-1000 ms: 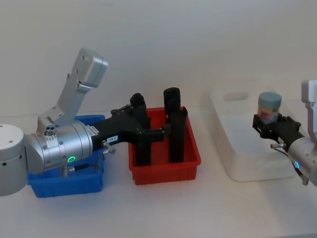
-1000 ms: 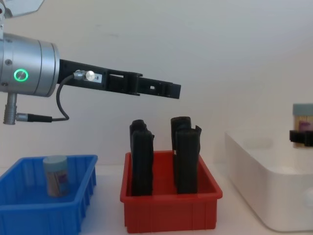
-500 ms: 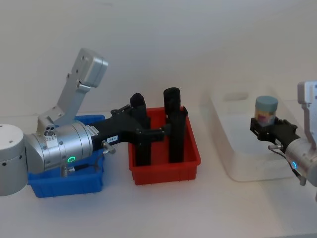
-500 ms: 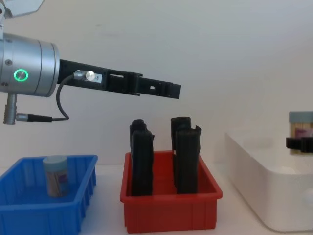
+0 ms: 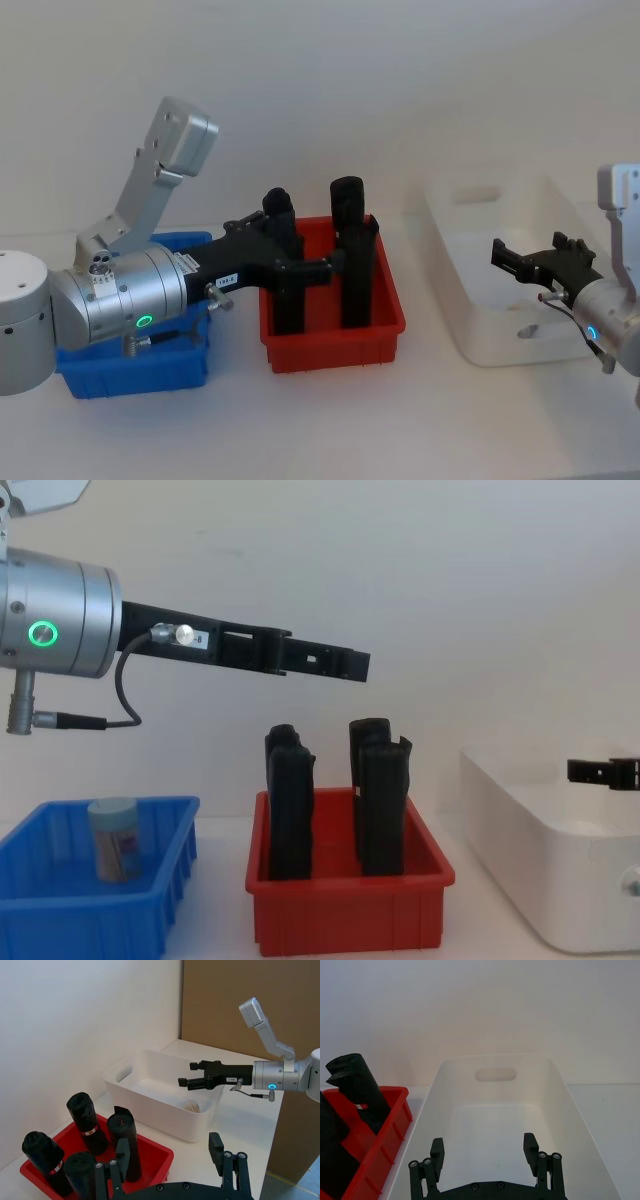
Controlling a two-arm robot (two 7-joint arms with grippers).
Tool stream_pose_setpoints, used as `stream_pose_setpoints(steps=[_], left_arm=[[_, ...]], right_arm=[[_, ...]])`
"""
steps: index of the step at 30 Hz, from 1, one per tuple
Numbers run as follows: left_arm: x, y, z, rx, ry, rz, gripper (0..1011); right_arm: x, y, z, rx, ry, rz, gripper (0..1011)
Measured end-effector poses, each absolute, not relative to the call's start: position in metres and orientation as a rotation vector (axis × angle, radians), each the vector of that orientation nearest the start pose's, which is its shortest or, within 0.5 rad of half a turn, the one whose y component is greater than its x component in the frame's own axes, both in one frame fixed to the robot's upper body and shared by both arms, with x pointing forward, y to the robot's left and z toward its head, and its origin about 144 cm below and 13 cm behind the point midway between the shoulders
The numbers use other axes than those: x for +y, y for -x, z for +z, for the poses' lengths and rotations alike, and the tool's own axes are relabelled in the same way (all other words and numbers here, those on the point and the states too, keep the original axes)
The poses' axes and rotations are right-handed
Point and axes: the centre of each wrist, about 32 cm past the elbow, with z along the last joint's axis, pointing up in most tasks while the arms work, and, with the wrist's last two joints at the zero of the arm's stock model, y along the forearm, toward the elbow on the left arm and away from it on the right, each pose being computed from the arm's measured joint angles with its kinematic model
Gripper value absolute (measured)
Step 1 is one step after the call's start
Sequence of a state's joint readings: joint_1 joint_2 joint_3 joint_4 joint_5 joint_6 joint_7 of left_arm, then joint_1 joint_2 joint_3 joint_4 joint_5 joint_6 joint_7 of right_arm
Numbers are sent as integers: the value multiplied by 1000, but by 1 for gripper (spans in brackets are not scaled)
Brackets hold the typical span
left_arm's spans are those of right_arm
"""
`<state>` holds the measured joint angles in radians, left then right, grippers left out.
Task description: Pick the cotton swabs from the blue box and place them into the white box.
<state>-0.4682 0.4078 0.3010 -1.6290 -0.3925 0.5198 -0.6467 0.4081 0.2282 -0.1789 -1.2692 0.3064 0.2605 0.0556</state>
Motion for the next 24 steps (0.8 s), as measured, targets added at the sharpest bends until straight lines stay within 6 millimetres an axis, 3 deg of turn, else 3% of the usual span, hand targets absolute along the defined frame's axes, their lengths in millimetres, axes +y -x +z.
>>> stream_pose_setpoints(steps=[2,24], left_arm=[[250,-546,1314,38,-186,660,999],[250,-546,1314,38,-187,661,1000]], right_arm=[[-262,-569,1197,160,125,-1407,1001],[-264,-562,1201,66,72,-1406,1001]])
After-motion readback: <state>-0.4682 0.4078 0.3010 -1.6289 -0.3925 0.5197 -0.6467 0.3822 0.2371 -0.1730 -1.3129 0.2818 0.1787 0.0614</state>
